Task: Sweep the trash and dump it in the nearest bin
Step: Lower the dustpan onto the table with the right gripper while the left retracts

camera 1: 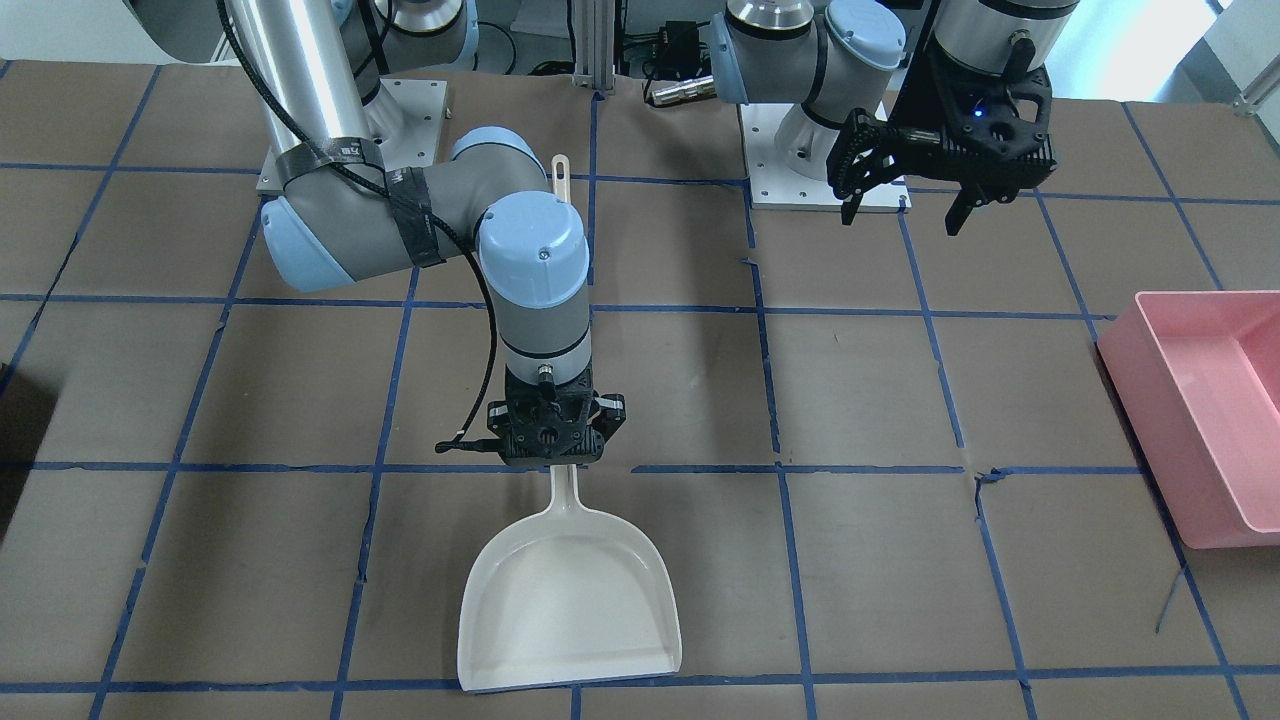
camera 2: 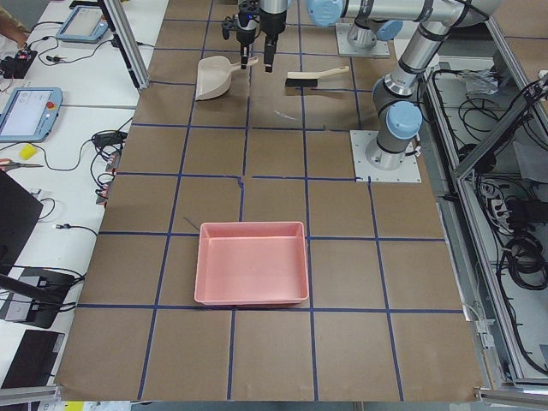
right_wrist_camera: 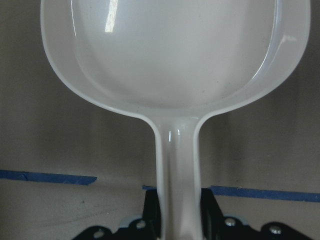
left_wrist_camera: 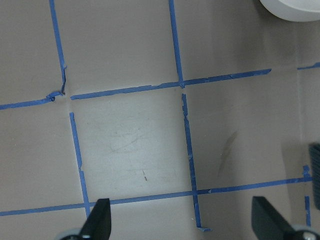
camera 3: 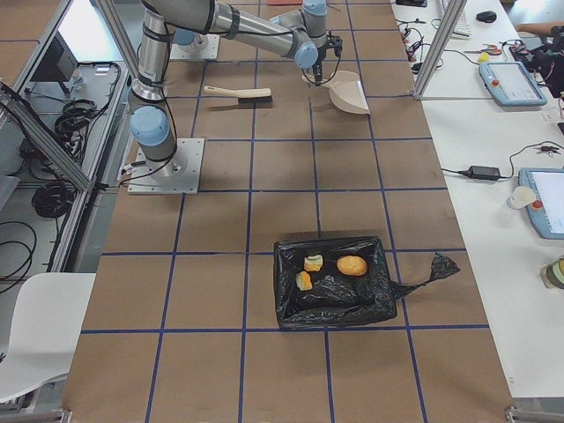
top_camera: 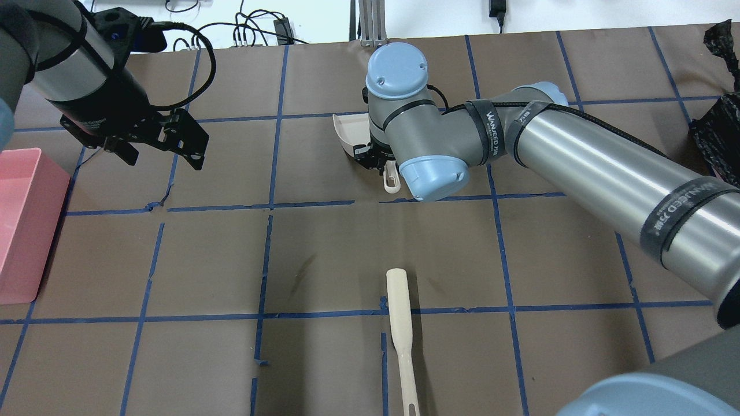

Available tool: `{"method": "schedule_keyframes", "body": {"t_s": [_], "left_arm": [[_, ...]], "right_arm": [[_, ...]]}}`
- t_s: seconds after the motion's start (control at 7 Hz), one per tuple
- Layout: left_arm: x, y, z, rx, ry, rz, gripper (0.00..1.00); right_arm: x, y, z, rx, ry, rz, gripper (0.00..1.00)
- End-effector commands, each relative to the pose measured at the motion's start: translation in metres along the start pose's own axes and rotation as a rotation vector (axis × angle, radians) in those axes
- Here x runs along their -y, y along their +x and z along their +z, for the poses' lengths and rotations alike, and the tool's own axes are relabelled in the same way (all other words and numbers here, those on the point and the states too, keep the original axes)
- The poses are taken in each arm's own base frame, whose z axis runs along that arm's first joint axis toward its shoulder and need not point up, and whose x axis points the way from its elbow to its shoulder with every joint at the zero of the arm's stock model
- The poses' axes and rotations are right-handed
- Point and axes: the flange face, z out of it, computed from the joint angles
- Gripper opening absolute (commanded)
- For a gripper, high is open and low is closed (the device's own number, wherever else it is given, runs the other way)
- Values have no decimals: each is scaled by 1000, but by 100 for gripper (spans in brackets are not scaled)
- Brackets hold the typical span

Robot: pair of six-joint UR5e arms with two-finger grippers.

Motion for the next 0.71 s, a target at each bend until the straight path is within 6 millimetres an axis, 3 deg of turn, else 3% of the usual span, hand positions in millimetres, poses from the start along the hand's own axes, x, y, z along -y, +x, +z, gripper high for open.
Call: {"method": "schedule_keyframes", "body": {"t_s": [0.0, 0.14, 0.29, 0.43, 0.57], "left_arm": [[0, -5, 4, 38, -9, -9, 100], [0, -6, 10, 52, -22, -5, 100], [3, -1, 35, 41, -70, -9, 100], [1, 0, 43, 43, -44, 3, 100], [-3, 1, 41, 44, -22, 5, 100]], "right_arm": [[1, 0, 1, 0, 1, -2, 0], [1, 0, 0, -5, 1, 1, 25], [-1, 0, 5, -6, -10, 4, 92], [1, -1, 6, -4, -14, 9, 100], [2, -1, 4, 0, -15, 3, 100]]}}
